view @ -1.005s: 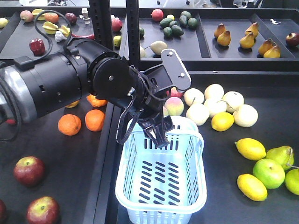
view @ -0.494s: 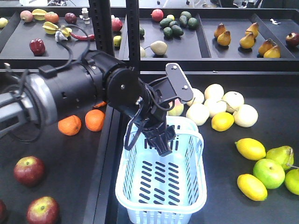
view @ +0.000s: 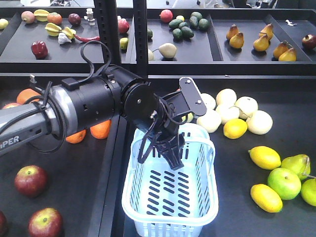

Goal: Pick three apples into basket with both arms
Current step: 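Lower the left gripper onto the basket handle and close it, then lift the basket by its handle with the left gripper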

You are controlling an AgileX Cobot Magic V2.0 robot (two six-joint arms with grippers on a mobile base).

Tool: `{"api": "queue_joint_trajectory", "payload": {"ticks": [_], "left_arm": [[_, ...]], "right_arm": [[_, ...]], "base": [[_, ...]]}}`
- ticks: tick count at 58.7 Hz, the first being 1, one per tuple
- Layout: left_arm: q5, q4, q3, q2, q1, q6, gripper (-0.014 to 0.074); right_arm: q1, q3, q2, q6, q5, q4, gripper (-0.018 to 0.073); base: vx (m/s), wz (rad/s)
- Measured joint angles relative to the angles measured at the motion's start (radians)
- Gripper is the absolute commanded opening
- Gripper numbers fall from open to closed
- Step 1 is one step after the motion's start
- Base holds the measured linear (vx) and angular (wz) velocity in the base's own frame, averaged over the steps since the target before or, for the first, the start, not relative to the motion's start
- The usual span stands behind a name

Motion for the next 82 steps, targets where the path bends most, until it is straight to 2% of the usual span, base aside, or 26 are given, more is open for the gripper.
{"api": "queue_joint_trajectory", "payload": {"ticks": [3,5,11,19,37,49,56,69,82], "left_arm": [[0.002,0.000,0.000,0.000,0.000,0.001,0.0020],[0.002,0.001,0.000,0.000,0.000,0.005,-0.0009],[0.011,0.008,-0.017,0.000,0.000,0.008,-0.0008],[0.091,0.005,-0.072,-0.006,0.000,-0.022,-0.0008],[0.214,0.001,-0.167,-0.198,0.000,-0.178,-0.0007],[0.412,0.043,-0.172,-0.321,0.000,-0.287,-0.0007],[0.483,0.053,-0.172,-0.378,0.000,-0.333,-0.0007],[0.486,0.053,-0.099,-0.519,0.000,-0.379,-0.0007],[0.480,0.053,0.072,-0.669,0.000,-0.397,-0.0007]], "right_arm": [[0.000,0.000,0.000,0.000,0.000,0.000,-0.0005],[0.000,0.000,0.000,0.000,0.000,0.000,-0.0005],[0.000,0.000,0.000,0.000,0.000,0.000,-0.0005],[0.000,0.000,0.000,0.000,0.000,0.000,-0.0005],[0.000,0.000,0.000,0.000,0.000,0.000,-0.0005],[0.000,0.000,0.000,0.000,0.000,0.000,-0.0005],[0.000,0.000,0.000,0.000,0.000,0.000,-0.0005],[0.000,0.000,0.000,0.000,0.000,0.000,-0.0005],[0.000,0.000,0.000,0.000,0.000,0.000,-0.0005]], "base": [[0.00,0.00],[0.00,0.00],[0.00,0.00],[0.00,0.00],[0.00,0.00],[0.00,0.00],[0.00,0.00],[0.00,0.00],[0.00,0.00]]}}
